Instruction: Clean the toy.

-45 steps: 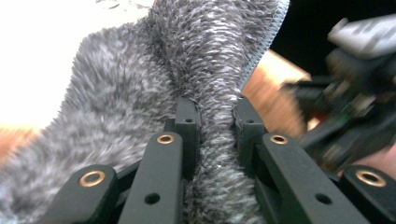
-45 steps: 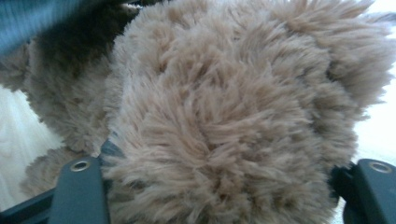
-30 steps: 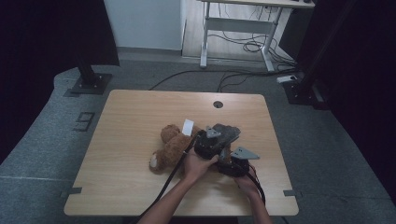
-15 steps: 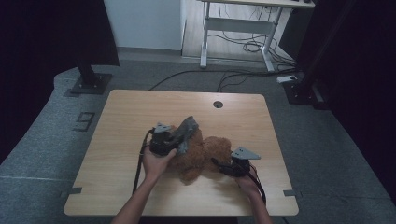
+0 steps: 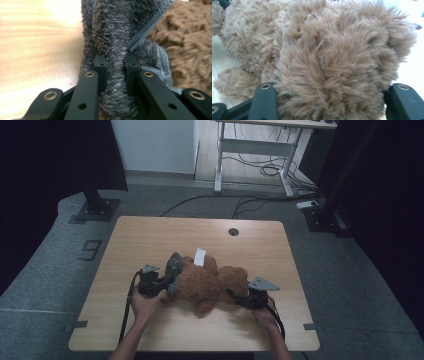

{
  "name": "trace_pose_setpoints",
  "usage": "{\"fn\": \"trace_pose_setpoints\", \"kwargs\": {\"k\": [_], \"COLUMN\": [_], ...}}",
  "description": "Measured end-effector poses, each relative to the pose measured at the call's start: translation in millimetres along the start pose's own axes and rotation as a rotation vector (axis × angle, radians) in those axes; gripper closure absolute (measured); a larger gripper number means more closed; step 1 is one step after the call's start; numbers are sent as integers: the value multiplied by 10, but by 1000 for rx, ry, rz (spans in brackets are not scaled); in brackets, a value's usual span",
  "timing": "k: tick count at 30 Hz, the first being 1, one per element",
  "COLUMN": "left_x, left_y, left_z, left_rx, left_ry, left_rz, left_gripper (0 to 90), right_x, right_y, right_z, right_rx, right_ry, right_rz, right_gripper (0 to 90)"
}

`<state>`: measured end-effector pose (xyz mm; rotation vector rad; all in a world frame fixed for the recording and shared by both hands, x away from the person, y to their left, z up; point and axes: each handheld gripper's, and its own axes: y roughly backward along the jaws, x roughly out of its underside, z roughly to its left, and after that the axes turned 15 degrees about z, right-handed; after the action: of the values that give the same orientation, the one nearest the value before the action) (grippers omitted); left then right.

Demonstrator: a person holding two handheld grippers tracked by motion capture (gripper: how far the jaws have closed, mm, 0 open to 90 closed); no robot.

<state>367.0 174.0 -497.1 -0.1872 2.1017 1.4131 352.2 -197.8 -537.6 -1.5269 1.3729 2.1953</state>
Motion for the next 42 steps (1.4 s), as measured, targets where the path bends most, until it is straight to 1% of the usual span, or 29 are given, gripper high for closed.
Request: {"fn": "trace_pose_setpoints", "kwargs": {"k": [3,5,7,8,9,11,13,14,15,17,19,21,22,23,24,25,26,27,28,29,30,31,33,34,35,36,37,38,42], "left_x": [-144,-265,-397,-397,-558,-662,-760,-760,-853,-916,-974,-999,-995,-995,-986,-978,-961,-944,-928,-907,-878,-842,-766,-741,-722,-702,-692,-677,-577], "left_y": [164,269,334,334,333,264,139,139,-29,-172,-352,-529,-593,-593,-628,-618,-584,-546,-505,-469,-440,-412,-336,-284,-230,-170,-140,-110,-51], "left_z": [-92,-191,-317,-317,-530,-741,-1041,-1041,-1366,-1583,-1768,-1862,-1864,-1864,-1794,-1761,-1704,-1649,-1578,-1493,-1387,-1277,-1127,-1090,-1063,-1020,-978,-902,-551], "left_rx": [2,7,17,17,38,59,71,71,102,115,127,102,93,93,121,128,115,89,55,24,21,35,42,30,5,-32,-51,-58,-44], "left_ry": [-28,-52,-77,-77,-111,-144,-207,-207,-266,-302,-322,-338,-340,-340,-319,-314,-313,-313,-314,-303,-282,-262,-238,-239,-246,-253,-250,-235,-141], "left_rz": [-47,-78,-100,-100,-115,-107,-88,-88,-62,-39,-2,42,51,51,54,52,49,45,46,51,58,59,43,35,27,19,14,11,5], "left_gripper": [769,767,767,766,765,765,764,764,764,763,763,761,760,760,761,762,763,763,763,764,766,767,769,768,767,767,766,766,765], "right_x": [-8,-20,-34,-34,-46,-53,-58,-59,-59,-57,-51,-44,-40,-34,-20,-14,-13,-17,-18,-16,-12,-9,-8,-8,-8,-5,2,6,10], "right_y": [-1,-10,-27,-27,-49,-60,-70,-73,-77,-76,-72,-64,-62,-64,-68,-70,-70,-68,-67,-62,-60,-57,-58,-61,-60,-60,-58,-57,-49], "right_z": [11,13,10,10,11,11,8,6,3,6,24,33,33,29,15,8,9,19,25,22,18,16,24,26,23,20,19,20,27], "right_rx": [21,38,56,56,79,94,99,102,105,107,109,114,116,116,111,108,107,110,111,110,105,102,100,99,99,96,94,95,94], "right_ry": [17,34,39,39,42,47,48,47,48,52,52,64,66,61,51,49,50,55,55,52,46,42,38,36,35,30,27,28,32], "right_rz": [-3,-8,-15,-15,-24,-26,-31,-32,-36,-37,-40,-40,-38,-32,-30,-36,-36,-32,-31,-30,-34,-36,-37,-38,-38,-40,-42,-44,-42], "right_gripper": [382,385,387,387,390,391,391,391,390,391,391,391,392,392,392,393,393,394,394,394,394,394,394,394,394,394,395,394,394]}}
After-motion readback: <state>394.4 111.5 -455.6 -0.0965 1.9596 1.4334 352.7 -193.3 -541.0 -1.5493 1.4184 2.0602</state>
